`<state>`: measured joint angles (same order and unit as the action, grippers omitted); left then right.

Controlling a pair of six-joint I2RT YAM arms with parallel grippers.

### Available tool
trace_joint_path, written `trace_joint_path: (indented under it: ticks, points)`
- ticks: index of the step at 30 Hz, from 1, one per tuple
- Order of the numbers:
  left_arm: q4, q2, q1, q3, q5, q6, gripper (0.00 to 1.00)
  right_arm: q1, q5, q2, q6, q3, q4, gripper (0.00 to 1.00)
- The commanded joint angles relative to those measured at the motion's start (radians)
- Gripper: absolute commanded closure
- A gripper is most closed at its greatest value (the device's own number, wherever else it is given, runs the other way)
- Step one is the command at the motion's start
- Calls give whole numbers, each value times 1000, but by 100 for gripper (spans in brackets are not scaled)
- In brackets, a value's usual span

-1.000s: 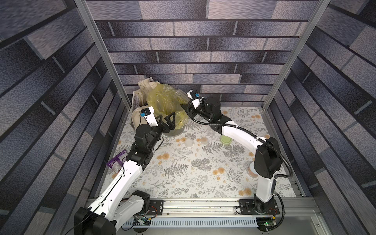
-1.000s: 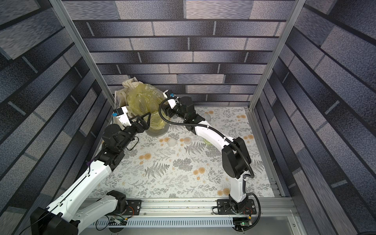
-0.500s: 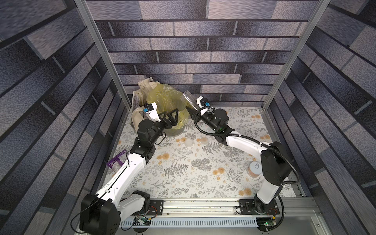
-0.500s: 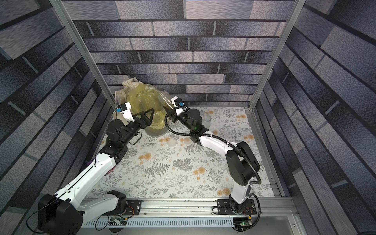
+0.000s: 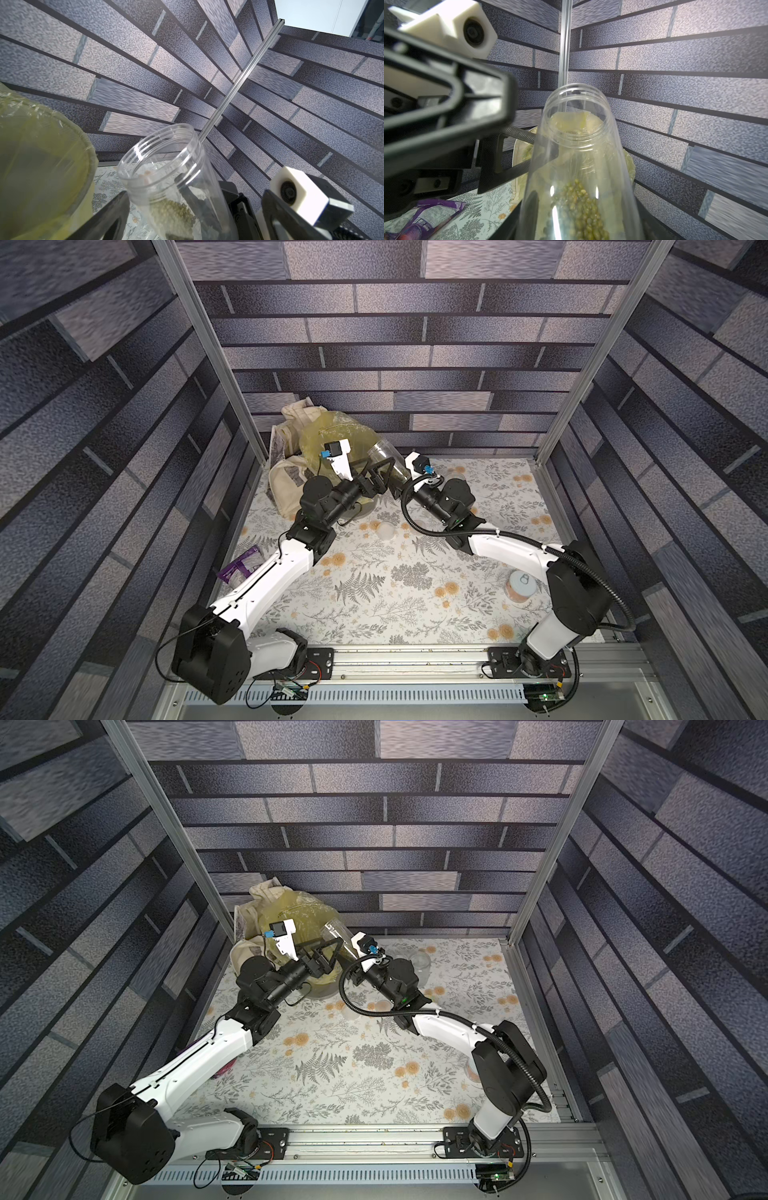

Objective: Empty moldy mung beans from jars
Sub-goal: Place the jar at the center of the board.

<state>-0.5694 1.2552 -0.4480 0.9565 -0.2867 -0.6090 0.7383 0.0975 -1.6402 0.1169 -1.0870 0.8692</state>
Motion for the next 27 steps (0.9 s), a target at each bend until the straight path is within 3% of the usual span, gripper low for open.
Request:
trace_joint_path:
  ticks: [1,11,18,27]
  points:
    - [-17,25,-17,50,-35,34,0,19,15,49,10,12,58,49]
    - [-19,72,-38,82,-18,3,3,41,-18,100,30,89,88,48]
    - [-53,99,-55,90,-45,-27,23,53,-41,93,59,99,113,46]
    - [-48,110,-52,96,-101,2,34,56,-29,92,84,98,91,42]
